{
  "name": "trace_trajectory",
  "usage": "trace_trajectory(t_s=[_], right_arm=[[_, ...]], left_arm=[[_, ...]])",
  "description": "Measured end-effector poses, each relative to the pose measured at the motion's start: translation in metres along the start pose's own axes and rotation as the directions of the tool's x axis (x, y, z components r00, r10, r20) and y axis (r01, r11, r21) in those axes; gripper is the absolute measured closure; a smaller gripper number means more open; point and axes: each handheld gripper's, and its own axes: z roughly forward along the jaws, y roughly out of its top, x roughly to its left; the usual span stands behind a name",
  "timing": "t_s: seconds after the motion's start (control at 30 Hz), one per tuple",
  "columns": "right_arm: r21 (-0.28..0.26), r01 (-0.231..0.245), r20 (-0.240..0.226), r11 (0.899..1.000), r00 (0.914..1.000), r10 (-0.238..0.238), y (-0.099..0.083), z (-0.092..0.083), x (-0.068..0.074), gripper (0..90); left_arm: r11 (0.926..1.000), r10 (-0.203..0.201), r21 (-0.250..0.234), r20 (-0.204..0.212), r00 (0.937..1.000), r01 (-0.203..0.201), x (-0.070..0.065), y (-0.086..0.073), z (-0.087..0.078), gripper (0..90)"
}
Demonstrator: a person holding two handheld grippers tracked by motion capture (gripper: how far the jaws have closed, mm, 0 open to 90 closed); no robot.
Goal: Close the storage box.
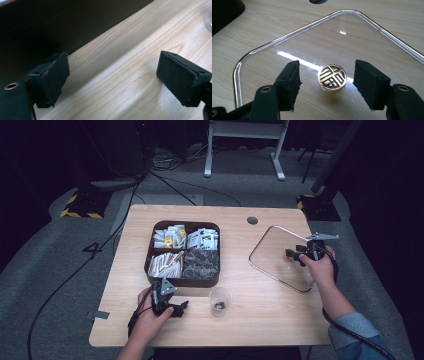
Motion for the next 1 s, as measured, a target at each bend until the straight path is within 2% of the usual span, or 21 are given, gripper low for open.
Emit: trace_trajectory(t_s=[0.17,0.47,0.53,0.63,0.7,0.87,1.0], right_arm=[[0.041,0.016,0.034,0.999,0.9993,-0.017,-0.004,0.011,0.0,41.3],[0.074,0.007,0.054,0.997,0.9985,-0.011,-0.01,0.023,-0.002,45.8],[0.081,0.008,0.054,0.997,0.9984,-0.012,-0.011,0.025,-0.003,50.1],[0.075,0.022,0.057,0.997,0.998,-0.027,-0.012,0.025,-0.003,54.4],[0.075,0.029,0.041,0.997,0.9987,-0.032,-0.012,0.025,-0.003,58.3],[0.08,0.06,0.051,0.995,0.9966,-0.064,-0.012,0.025,-0.001,58.8],[0.076,0.045,0.042,0.996,0.9979,-0.048,-0.012,0.025,-0.002,59.0]], left_arm=[[1.0,0.001,-0.001,0.0,1.0,-0.001,0.0,0.0,0.0,11.7],[1.0,-0.001,-0.001,0.001,1.0,0.001,0.0,0.0,0.0,11.7],[1.0,-0.001,-0.001,0.001,1.0,0.001,0.0,0.0,0.0,11.8],[1.0,0.0,-0.002,0.001,1.0,0.0,0.0,0.0,0.0,11.8],[1.0,0.0,-0.002,0.0,1.0,0.0,0.0,0.0,0.0,11.8],[1.0,0.0,-0.002,0.0,1.0,0.0,0.0,0.0,0.0,11.8],[1.0,0.0,-0.002,0.0,1.0,0.0,0.0,0.0,0.0,11.8]])
